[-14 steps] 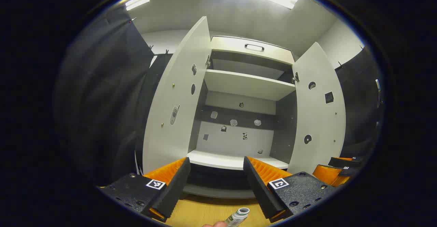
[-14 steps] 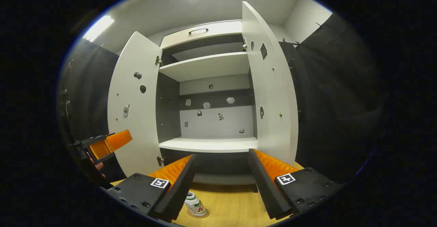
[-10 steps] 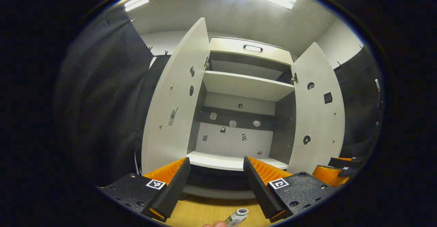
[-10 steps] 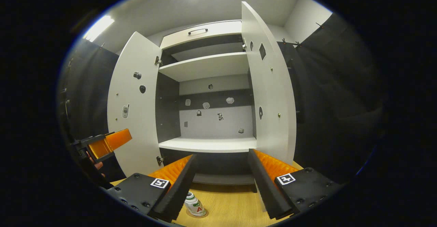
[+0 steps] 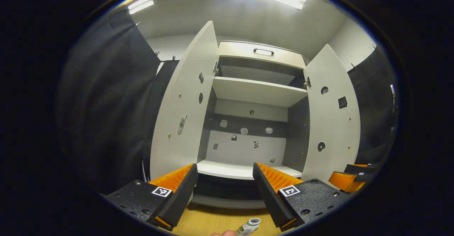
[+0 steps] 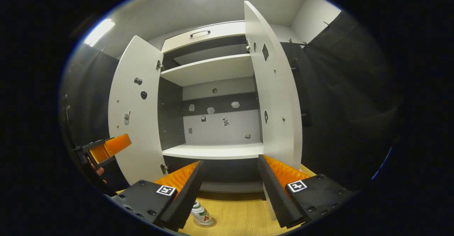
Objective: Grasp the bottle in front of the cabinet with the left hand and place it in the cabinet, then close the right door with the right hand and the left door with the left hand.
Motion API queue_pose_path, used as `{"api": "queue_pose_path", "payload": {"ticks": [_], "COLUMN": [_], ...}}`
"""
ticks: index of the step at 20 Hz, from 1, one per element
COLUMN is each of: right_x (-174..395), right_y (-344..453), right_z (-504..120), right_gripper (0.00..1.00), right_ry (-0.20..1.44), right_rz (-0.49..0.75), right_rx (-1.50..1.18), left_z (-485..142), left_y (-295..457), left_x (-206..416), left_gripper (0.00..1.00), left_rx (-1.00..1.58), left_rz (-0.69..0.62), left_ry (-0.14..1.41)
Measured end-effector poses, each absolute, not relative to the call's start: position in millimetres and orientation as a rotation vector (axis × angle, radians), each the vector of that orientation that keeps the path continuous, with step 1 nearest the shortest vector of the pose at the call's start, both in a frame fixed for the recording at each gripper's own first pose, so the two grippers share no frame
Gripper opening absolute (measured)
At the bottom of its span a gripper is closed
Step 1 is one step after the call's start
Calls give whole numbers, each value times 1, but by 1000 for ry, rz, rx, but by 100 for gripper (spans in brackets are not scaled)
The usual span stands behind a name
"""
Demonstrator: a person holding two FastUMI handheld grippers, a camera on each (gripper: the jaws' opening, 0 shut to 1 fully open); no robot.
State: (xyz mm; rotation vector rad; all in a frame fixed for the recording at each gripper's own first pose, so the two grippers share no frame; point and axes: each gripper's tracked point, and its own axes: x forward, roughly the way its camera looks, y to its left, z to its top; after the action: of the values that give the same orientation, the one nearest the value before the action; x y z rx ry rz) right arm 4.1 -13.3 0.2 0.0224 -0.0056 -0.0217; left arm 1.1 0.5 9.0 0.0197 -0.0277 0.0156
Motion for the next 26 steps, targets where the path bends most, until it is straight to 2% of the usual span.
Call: {"api": "queue_pose_path", "payload": {"ticks": [5, 11, 16, 20, 26], "right_x": [1, -4, -12, -17, -17], "right_y": [-20, -30, -44, -51, -44], "right_z": [3, 5, 6, 2, -8], "right_gripper": [98, 98, 98, 98, 98], "right_ry": [-15, -14, -9, 12, 41], "right_rz": [-34, -57, -106, -130, -117], "right_rx": [22, 10, -17, -31, -16], "left_z": [5, -37, -131, -218, -306], "left_y": [1, -39, -78, -81, -77], "left_x": [8, 37, 41, 30, 12], "left_gripper": [94, 95, 95, 95, 95], "left_rx": [-3, -68, -70, -13, -18], "left_rz": [20, -86, -204, -202, -204], "left_ry": [-26, 29, 140, 274, 429]}}
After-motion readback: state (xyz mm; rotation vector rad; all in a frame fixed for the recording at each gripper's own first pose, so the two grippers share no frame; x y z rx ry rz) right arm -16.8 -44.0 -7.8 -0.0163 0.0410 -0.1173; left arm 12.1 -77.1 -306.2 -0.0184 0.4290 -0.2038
